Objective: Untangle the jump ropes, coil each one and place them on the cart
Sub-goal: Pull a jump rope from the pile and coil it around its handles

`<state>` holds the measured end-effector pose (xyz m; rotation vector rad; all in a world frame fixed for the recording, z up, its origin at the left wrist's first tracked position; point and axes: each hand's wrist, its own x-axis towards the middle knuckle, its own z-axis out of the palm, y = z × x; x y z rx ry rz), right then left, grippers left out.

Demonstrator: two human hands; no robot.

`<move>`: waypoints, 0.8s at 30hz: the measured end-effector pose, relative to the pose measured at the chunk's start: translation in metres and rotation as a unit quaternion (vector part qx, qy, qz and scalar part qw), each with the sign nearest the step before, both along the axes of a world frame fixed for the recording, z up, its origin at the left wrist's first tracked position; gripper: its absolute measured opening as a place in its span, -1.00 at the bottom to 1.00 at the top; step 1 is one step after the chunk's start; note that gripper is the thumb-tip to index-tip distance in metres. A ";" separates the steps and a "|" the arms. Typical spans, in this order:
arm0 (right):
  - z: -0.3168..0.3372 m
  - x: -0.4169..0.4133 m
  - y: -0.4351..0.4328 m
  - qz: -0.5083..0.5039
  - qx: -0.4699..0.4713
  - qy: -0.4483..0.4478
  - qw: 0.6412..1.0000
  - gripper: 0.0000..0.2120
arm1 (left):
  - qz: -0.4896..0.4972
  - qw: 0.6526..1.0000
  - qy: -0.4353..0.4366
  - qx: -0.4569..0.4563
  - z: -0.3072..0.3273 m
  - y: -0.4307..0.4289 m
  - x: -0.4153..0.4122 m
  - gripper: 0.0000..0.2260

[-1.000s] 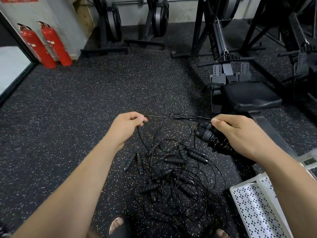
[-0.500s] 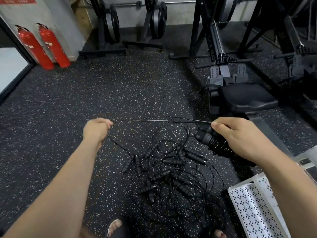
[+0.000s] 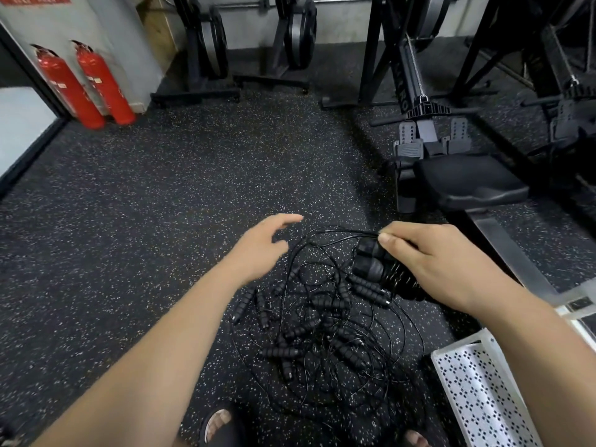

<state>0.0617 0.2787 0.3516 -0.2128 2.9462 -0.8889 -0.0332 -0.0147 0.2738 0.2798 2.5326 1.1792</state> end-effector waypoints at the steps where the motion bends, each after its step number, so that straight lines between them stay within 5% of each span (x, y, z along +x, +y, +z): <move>1: -0.001 0.000 0.000 -0.002 0.000 0.002 1.000 -0.73 | -0.009 1.000 -0.009 0.027 0.003 0.007 0.003 -0.46; 9: -0.004 -0.002 0.001 -0.058 -0.009 0.030 0.998 -0.76 | -0.035 0.988 -0.101 0.107 0.020 0.020 0.017 -0.79; 17: -0.001 0.000 0.002 -0.069 -0.025 0.020 0.997 -0.77 | -0.063 0.981 -0.101 0.153 0.032 -0.003 0.004 -0.71; 24: 0.020 0.004 0.020 -0.120 -0.022 0.055 0.991 -0.79 | 0.115 0.977 -0.084 0.157 0.003 -0.063 -0.019 -0.81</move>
